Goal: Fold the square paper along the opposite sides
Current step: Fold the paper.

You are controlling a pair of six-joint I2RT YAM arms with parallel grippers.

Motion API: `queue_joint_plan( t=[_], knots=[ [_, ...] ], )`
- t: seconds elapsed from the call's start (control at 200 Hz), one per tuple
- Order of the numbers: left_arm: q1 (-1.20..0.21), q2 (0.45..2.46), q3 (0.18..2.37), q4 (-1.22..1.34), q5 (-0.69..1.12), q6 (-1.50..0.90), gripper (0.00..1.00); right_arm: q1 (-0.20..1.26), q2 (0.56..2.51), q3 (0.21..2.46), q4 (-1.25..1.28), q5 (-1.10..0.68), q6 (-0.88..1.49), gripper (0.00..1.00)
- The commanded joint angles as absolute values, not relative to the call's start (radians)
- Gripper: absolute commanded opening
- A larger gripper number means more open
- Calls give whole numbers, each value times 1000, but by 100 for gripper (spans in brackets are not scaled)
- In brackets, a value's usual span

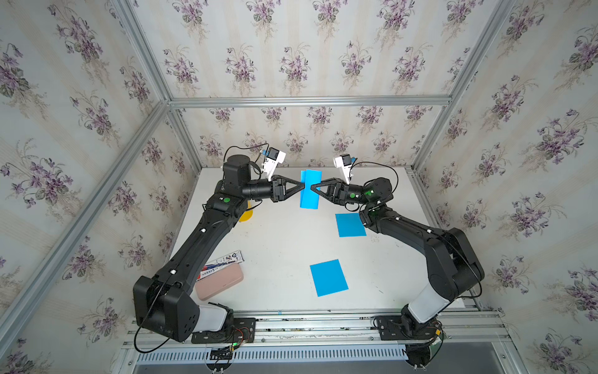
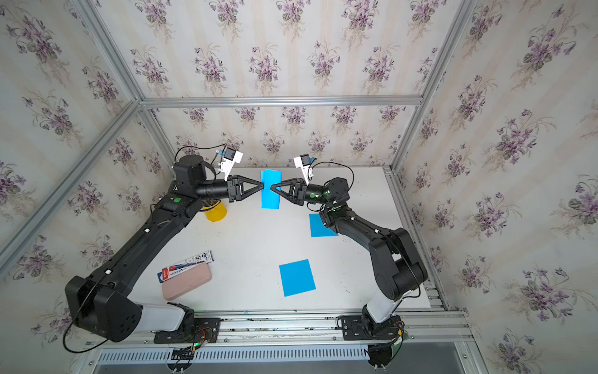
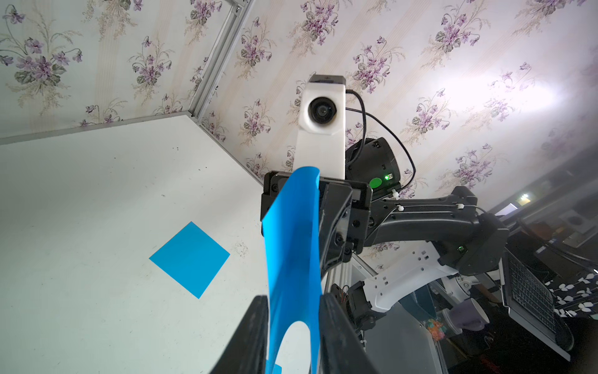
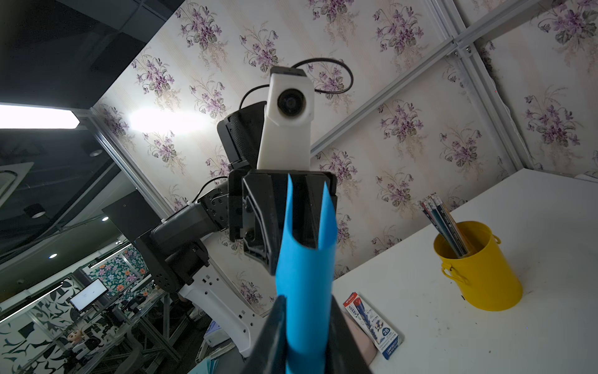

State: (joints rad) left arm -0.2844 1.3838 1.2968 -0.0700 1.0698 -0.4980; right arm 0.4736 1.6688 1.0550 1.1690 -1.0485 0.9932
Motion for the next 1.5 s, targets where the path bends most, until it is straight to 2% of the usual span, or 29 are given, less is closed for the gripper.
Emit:
queue_joint_plan(
  t=[0.0,0.335,0.48,0.569,1.494],
  knots=[
    [-281,1384,1301,-23,1089,-526,34,472,1672,1060,1201,-1057,995,22],
    [-281,1407,1316,-21,1101,-535,35,473,1708,1078,1232,-1062,1021,22],
    [-281,1408,1324,-28,1098,-533,35,474,1704,1086,1169,-1059,972,23],
    [-281,1407,1327,-27,1104,-532,30,476,1700,1089,1131,-1056,942,23],
    [-281,1430,1327,-55,1088,-527,29,509,1654,1126,840,-1032,713,22]
  ],
)
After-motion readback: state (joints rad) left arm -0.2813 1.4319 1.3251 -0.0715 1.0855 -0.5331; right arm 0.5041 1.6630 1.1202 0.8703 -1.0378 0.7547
